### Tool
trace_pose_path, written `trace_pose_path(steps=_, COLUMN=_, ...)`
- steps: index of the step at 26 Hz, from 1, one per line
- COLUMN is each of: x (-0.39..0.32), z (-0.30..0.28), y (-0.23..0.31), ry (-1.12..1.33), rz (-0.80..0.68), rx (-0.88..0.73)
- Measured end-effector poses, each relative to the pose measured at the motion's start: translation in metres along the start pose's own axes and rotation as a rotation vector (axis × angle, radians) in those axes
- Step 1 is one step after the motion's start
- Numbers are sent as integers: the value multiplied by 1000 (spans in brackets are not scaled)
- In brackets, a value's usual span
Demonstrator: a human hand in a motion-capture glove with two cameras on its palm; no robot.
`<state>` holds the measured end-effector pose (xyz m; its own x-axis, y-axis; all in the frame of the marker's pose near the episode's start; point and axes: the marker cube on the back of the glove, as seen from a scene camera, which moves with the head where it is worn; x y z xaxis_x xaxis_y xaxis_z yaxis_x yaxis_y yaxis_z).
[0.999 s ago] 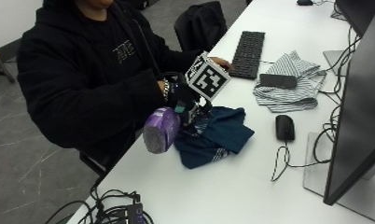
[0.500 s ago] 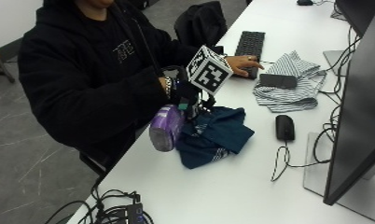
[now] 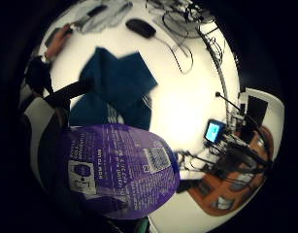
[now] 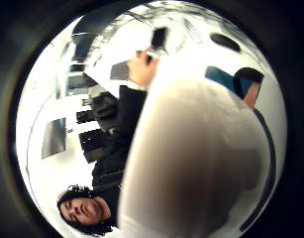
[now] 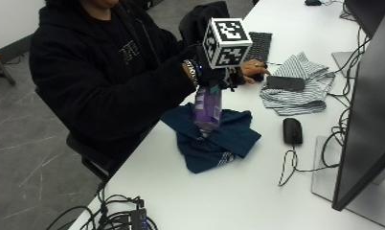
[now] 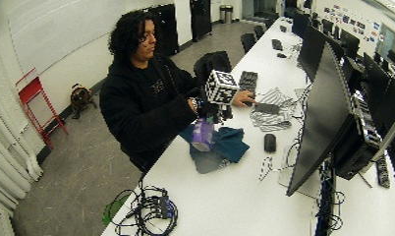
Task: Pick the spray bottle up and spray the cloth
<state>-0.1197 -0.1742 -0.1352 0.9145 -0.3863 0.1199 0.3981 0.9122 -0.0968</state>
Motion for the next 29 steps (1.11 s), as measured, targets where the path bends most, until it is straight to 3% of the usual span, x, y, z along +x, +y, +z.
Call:
trace_pose_path(steps=5, x=-25, z=-10, y=-37, ry=-348, rz=-108, rx=284)
trace_pose_path(steps=9, x=-36, z=5, y=-57, ry=-571, rz=-146, rx=383)
trace_pose_path(steps=16, x=-54, z=44, y=-116, ry=-851, rz=-77, rx=652)
trace_pose_path(steps=29, x=-53, z=95, y=-145, ry=-970, rz=-19, rx=676)
